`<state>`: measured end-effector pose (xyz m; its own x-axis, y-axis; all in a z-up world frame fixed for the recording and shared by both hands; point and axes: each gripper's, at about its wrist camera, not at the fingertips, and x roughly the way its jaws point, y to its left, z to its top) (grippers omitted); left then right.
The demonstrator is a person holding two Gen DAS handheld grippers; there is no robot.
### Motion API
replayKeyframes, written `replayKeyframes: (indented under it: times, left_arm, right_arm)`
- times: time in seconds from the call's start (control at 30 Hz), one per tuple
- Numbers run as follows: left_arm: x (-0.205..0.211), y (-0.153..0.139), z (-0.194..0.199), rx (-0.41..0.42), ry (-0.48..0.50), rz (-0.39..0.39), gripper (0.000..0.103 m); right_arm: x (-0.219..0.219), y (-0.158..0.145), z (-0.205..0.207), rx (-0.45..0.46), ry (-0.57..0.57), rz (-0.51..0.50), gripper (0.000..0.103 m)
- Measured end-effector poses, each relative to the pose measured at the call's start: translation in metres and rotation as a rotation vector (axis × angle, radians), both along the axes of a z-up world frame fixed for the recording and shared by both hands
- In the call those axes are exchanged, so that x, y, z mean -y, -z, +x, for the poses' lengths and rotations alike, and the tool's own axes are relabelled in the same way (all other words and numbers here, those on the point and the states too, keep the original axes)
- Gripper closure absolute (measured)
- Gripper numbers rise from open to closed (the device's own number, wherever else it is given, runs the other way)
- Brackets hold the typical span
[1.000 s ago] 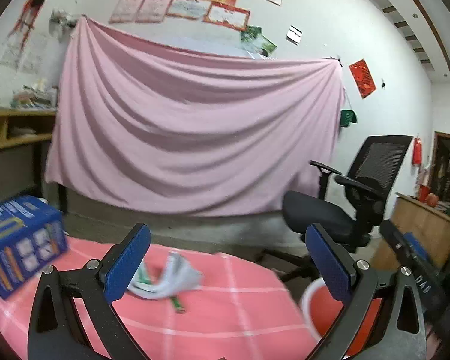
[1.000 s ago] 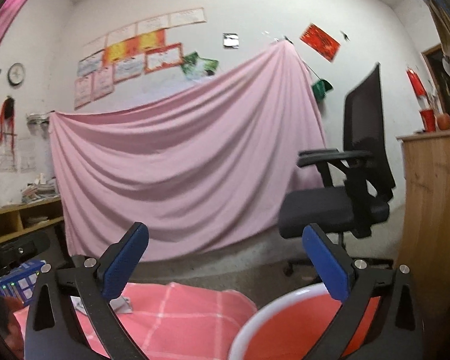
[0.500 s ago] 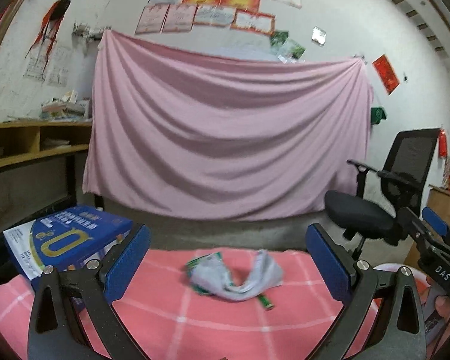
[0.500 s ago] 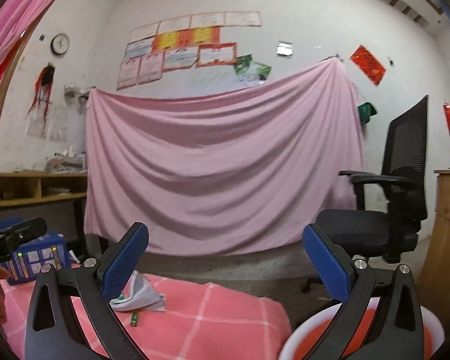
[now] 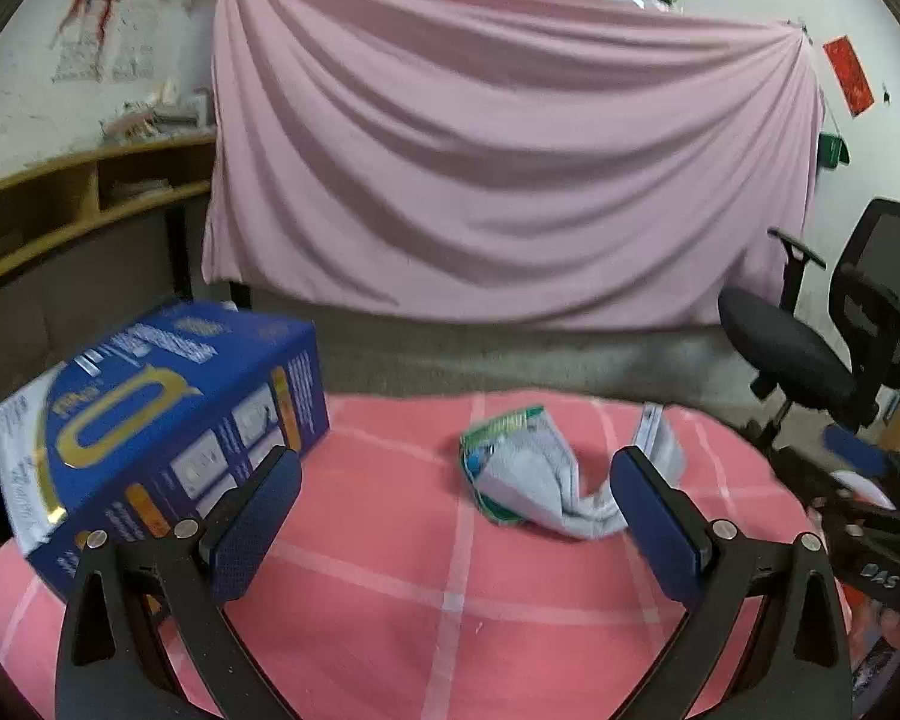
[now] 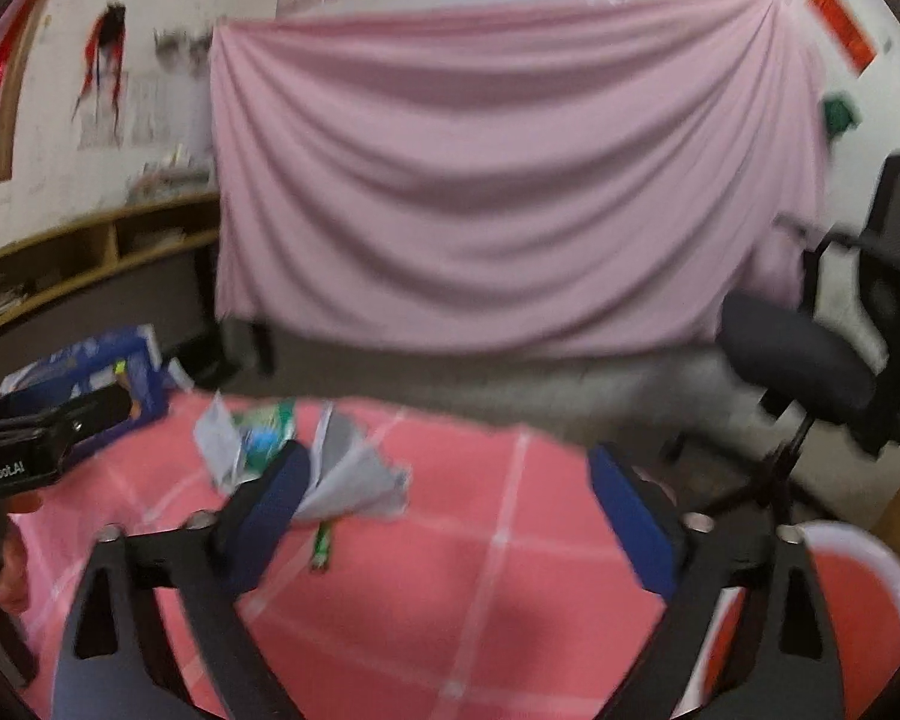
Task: Collect trash
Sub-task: 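Move both tools back over the table toward the grey mask, then grasp the grey face mask with the left tool while the right tool grasps the green battery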
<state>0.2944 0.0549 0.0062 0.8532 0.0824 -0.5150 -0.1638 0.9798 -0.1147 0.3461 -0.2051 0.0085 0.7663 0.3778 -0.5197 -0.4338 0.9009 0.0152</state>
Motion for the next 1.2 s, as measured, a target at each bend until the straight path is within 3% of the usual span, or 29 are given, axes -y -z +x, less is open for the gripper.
replayKeyframes:
  times: [0.1,0.27,0.5,0.63,0.7,0.77,0.87,1.2]
  left_arm:
    - [0.0,0.01,0.009,-0.052,0.035,-0.027,0.01]
    - [-0.001,0.024,0.028,-0.142,0.093,-0.084,0.038]
    - [-0.004,0.036,0.05,-0.216,0.166,-0.204,0.06]
    - [0.0,0.036,0.062,-0.253,0.19,-0.228,0.078]
    - [0.0,0.036,0.066,-0.268,0.2,-0.234,0.085]
    - [0.001,0.034,0.069,-0.273,0.204,-0.237,0.091]
    - [0.0,0.032,0.069,-0.274,0.203,-0.247,0.098]
    - [-0.003,0.019,0.038,-0.168,0.182,-0.249,0.102]
  right_arm:
    - [-0.012,0.015,0.011,-0.125,-0.057,-0.029,0.036]
    - [-0.029,0.027,0.018,-0.233,-0.129,-0.055,0.06]
    - [-0.054,0.043,0.025,-0.329,-0.223,-0.121,0.069]
    - [-0.059,0.052,0.03,-0.373,-0.23,-0.149,0.069]
    - [-0.058,0.053,0.032,-0.381,-0.225,-0.15,0.074]
    - [-0.057,0.053,0.035,-0.391,-0.223,-0.146,0.088]
    - [-0.055,0.052,0.039,-0.397,-0.216,-0.144,0.094]
    - [-0.012,0.045,0.022,-0.375,-0.132,-0.093,0.095]
